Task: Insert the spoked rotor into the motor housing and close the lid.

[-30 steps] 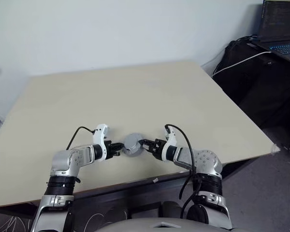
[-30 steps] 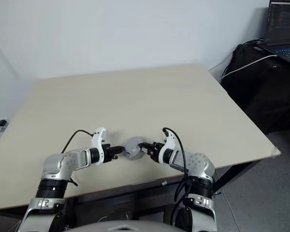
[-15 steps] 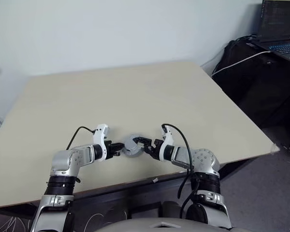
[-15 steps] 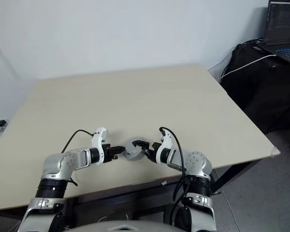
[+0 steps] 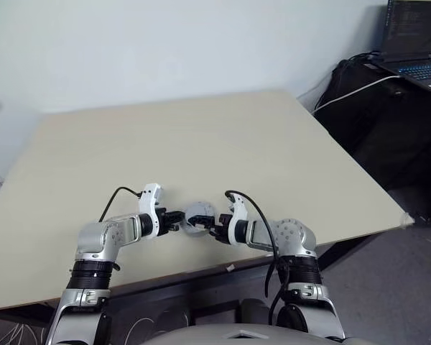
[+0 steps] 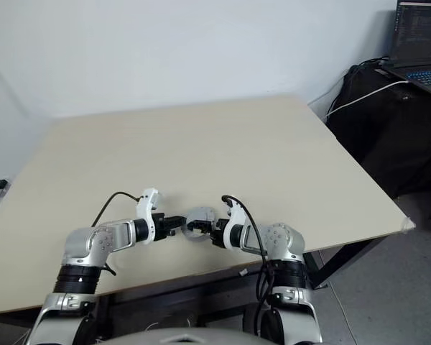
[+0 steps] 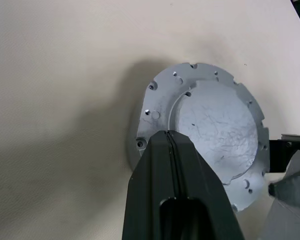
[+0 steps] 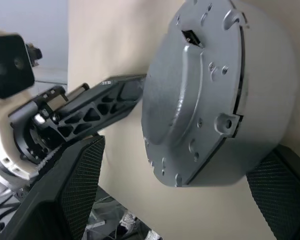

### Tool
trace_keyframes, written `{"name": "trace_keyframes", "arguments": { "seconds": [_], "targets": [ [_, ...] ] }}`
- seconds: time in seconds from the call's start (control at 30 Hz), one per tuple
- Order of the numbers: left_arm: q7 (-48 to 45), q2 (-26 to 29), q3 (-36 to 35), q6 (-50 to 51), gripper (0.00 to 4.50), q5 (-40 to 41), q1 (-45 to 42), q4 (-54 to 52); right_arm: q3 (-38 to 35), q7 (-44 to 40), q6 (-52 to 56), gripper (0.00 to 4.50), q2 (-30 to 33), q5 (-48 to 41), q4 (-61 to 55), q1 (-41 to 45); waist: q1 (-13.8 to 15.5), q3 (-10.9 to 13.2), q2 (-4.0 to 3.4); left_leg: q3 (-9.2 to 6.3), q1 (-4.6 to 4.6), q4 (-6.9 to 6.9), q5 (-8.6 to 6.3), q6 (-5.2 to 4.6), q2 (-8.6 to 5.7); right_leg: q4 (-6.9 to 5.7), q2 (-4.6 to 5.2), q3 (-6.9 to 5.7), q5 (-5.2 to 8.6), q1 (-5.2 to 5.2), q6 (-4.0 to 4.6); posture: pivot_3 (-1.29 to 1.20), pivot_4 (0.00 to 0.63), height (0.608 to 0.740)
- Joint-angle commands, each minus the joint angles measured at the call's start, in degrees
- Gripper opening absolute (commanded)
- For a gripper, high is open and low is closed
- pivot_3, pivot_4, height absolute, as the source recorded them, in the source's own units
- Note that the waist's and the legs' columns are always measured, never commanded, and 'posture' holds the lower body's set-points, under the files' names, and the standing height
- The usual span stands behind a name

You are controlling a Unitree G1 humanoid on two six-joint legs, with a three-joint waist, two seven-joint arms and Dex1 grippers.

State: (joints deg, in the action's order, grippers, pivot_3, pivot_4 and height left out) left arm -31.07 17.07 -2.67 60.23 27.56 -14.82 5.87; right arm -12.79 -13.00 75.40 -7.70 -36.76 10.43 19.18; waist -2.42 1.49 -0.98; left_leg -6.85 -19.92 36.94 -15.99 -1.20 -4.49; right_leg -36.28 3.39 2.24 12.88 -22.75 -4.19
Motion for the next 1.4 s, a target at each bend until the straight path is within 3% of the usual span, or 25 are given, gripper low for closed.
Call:
{"name": "trace_keyframes", "arguments": {
  "seconds": [0.03, 0.27, 0.37, 0.6, 1.03, 1.27, 1.4],
  "targets": [
    [-0.13, -0.47, 1.53, 0.42, 0.00, -0.15, 0.34, 0.32, -1.79, -0.11, -1.46, 4.49, -4.78, -3.31, -0.88, 0.53, 0.19, 0.00, 0.00, 0.00, -0.01, 0.00, 0.00, -0.01, 0.00, 0.00, 0.00, 0.00, -0.05, -0.02, 0.08, 0.00, 0.000, 0.740],
    [0.03, -0.50, 1.43, 0.71, 0.00, -0.04, 0.46, 0.00, -5.66, 0.94, 0.21, 4.49, -5.71, -6.69, -2.85, -0.05, 0.38, 0.03, -0.04, -0.01, -0.05, -0.01, -0.01, -0.01, -0.01, 0.02, 0.01, 0.00, -0.07, -0.05, 0.12, 0.00, 0.000, 0.740],
    [0.06, -0.55, 1.53, 0.75, 0.00, -0.08, 0.38, 0.06, -5.56, 1.32, 0.45, 3.91, -5.76, -6.99, -2.96, -0.35, 0.40, 0.04, -0.06, -0.01, -0.06, -0.02, -0.01, -0.02, -0.02, 0.03, 0.01, -0.01, -0.07, -0.05, 0.13, 0.00, 0.000, 0.740],
    [0.05, -0.52, 1.44, 0.45, 0.00, -0.13, 0.17, 0.37, -4.90, 1.29, 0.98, 1.78, -5.57, -7.32, -2.95, -0.27, 0.47, 0.04, -0.07, -0.02, -0.08, -0.02, -0.02, -0.05, -0.03, 0.07, 0.02, -0.01, -0.08, -0.04, 0.13, 0.00, 0.000, 0.740],
    [2.66, -3.02, -3.41, -0.34, 0.00, 2.36, 2.53, -5.40, -5.11, 1.63, 0.71, 1.74, -5.07, -6.77, -2.54, -0.73, 0.43, 0.05, -0.08, -0.01, -0.11, -0.02, -0.02, -0.05, -0.02, 0.09, 0.02, 0.00, -0.12, -0.07, 0.20, 0.00, 0.000, 0.740],
    [10.14, -12.82, -16.10, -5.00, 0.00, 10.38, 8.10, -19.17, -7.14, 2.37, 0.39, 1.74, -4.28, -7.29, -2.84, -2.35, 0.65, 0.05, -0.02, -0.01, -0.85, 0.13, 0.07, 0.05, -0.01, 0.02, 0.13, 0.08, -0.26, -0.82, 0.29, 0.00, 0.000, 0.740],
    [12.24, -18.30, -19.05, -9.17, 0.00, 15.24, 14.50, -26.05, -7.66, 2.51, 0.26, 1.74, -4.29, -7.78, -3.01, -2.78, 0.64, 0.05, -0.04, 0.13, -0.88, 0.05, 0.00, -0.02, 0.06, 0.03, 0.17, 0.21, -0.26, -0.71, 0.31, 0.00, 0.000, 0.740]
  ]
}}
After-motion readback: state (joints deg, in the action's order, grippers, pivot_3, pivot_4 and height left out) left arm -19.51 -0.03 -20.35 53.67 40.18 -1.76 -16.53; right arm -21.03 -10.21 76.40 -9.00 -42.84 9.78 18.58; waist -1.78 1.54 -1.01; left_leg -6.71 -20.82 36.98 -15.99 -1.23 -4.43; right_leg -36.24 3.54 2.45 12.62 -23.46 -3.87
